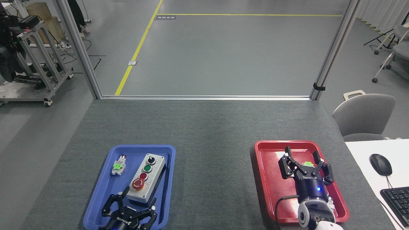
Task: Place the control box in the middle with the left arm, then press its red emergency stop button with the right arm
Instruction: 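Close the left gripper on the grey control box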
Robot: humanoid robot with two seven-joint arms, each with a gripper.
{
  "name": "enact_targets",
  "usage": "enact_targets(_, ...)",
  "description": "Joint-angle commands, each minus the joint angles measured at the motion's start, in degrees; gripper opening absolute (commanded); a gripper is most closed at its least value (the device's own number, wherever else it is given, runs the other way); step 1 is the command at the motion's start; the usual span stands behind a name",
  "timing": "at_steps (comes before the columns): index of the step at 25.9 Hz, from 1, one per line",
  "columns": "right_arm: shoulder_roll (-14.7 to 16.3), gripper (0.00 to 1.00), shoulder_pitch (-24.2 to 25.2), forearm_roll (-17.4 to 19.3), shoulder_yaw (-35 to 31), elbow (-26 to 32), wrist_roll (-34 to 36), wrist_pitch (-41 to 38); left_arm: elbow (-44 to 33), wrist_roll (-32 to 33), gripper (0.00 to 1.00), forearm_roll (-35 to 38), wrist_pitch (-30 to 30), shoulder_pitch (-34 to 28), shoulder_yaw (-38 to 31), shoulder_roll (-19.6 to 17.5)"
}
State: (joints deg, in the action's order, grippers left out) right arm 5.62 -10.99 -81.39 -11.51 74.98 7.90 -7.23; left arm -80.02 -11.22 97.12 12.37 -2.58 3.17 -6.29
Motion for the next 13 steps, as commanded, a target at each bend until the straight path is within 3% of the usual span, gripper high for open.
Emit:
enact_targets(1,-0.1,1.00,0.0,0.0,0.0,0.0,0.0,0.0,1.2,0.1,0.98,1.4,-2.9,0.7,0.2,0.1)
enact_targets(13,-0.4,1.00,0.0,-0.1,0.1,0.0,0.0,0.1,6.7,0.0,0.98,1.6,-7.4,4.2,2.9,0.8)
